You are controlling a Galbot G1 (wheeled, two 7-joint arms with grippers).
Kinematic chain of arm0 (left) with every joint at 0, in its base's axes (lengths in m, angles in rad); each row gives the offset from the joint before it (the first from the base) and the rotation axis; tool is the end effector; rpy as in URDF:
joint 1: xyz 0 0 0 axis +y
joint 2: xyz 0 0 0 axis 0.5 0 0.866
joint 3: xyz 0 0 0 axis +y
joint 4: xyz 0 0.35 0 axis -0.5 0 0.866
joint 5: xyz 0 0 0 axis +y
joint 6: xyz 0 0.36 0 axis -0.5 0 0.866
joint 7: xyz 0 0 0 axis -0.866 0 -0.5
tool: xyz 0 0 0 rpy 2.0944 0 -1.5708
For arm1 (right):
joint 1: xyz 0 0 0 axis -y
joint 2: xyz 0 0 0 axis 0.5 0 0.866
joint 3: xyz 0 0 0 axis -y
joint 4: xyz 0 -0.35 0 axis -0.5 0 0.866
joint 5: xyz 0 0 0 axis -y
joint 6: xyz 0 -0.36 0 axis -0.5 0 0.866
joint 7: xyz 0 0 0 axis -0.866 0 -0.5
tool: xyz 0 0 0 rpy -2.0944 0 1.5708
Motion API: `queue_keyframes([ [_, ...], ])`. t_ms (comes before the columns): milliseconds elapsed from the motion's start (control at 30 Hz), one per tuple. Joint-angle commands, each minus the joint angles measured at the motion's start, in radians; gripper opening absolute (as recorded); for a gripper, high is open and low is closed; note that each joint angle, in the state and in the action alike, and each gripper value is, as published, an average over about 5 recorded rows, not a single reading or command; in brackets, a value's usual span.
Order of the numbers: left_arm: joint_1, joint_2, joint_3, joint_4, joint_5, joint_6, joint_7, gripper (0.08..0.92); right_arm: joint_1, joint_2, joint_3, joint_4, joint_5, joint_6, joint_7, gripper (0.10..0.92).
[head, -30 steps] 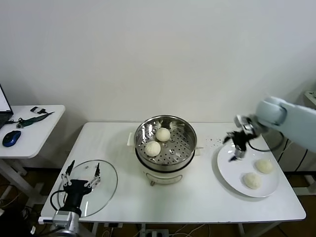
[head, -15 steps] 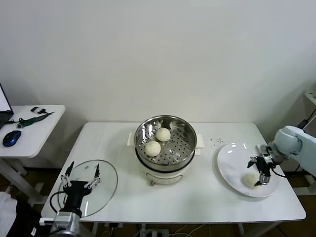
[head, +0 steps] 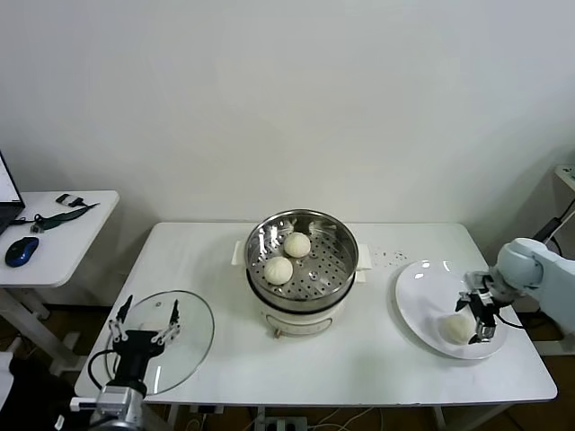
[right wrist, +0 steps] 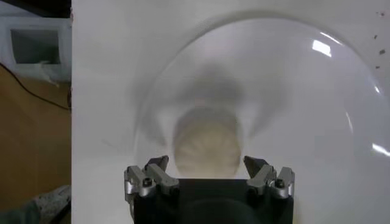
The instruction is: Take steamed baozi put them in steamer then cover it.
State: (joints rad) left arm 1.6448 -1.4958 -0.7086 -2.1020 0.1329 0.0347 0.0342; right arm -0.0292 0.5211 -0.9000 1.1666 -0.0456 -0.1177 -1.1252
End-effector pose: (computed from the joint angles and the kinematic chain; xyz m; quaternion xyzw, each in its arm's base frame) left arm 0.1606 0.0695 -0.3063 0.0416 -0.9871 -0.1449 0.0530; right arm 0.4754 -0.2633 -0.2363 0.4950 -0.5163 0.4964 0.4920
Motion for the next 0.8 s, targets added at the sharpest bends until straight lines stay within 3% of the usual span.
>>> queue_keyframes([
  [33,0.002,0.001,-0.001,0.003,-0.001,-0.002,0.000,0.823,-0.025,0.023,0.015,-0.026,-0.030,0.007,-0.005,0.823],
  [633,-0.004,0.003,-0.001,0.005,-0.003,-0.001,0.000,0.823,0.018,0.055,0.012,-0.063,-0.039,0.066,-0.040,0.684],
  [800,-0.004,0.008,-0.002,0.007,-0.005,0.000,0.000,0.823,0.162,0.074,-0.046,-0.061,-0.033,0.178,-0.074,0.679],
])
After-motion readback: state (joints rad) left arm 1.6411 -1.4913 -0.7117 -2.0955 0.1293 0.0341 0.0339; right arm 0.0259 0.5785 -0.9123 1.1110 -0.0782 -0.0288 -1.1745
